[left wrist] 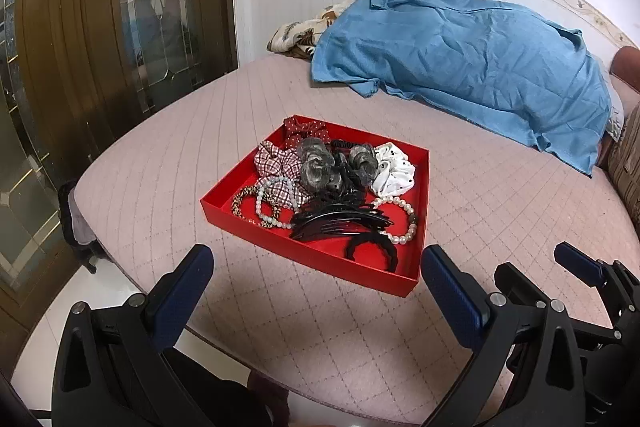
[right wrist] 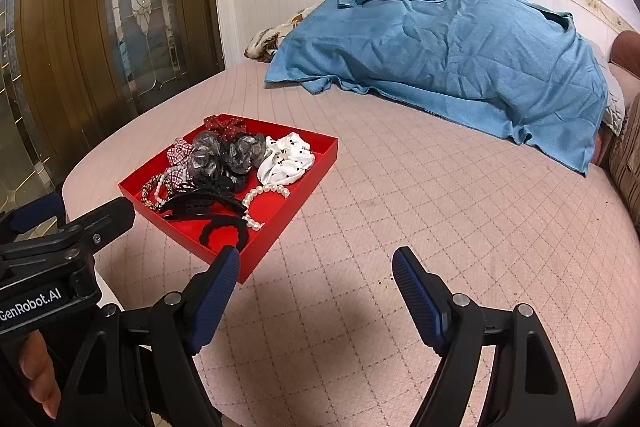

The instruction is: Organize jewelry

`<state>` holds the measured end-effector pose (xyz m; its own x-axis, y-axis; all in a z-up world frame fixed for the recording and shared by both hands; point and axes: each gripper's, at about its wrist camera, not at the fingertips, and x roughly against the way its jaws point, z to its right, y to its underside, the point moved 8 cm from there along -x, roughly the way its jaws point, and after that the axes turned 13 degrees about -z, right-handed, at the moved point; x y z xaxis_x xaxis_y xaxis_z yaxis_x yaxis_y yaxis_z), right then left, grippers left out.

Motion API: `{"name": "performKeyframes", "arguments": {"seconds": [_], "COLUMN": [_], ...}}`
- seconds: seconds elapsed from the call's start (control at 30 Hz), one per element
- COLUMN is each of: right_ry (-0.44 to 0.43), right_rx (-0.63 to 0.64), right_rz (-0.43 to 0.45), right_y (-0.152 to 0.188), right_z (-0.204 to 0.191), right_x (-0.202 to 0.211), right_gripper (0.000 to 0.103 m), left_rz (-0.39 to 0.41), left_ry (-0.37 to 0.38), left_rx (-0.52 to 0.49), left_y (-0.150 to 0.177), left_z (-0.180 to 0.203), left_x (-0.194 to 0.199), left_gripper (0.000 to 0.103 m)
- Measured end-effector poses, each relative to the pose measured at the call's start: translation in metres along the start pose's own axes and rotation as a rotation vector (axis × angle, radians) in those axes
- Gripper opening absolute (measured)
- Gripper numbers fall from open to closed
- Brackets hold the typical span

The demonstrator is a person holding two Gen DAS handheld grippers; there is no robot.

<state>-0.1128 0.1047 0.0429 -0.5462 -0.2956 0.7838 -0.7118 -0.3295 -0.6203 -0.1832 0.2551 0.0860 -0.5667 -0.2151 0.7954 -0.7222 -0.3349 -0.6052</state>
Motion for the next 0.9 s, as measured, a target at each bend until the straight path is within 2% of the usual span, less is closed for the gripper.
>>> {"name": "performKeyframes", "arguments": {"seconds": [0.9], "right_ry": [0.000], "right_rx": [0.009], "right_rz": [-0.012], "right_y": [0.003], "right_z": [-0.003], "right_x": [-0.005], "right_gripper": [0.083], "left_rz": [-0.042], "left_ry": [0.010], "left_rx": [0.025], "left_y": [0.003], "left_z": [-0.005], "left_x": [-0.012], "left_gripper": [0.103]}}
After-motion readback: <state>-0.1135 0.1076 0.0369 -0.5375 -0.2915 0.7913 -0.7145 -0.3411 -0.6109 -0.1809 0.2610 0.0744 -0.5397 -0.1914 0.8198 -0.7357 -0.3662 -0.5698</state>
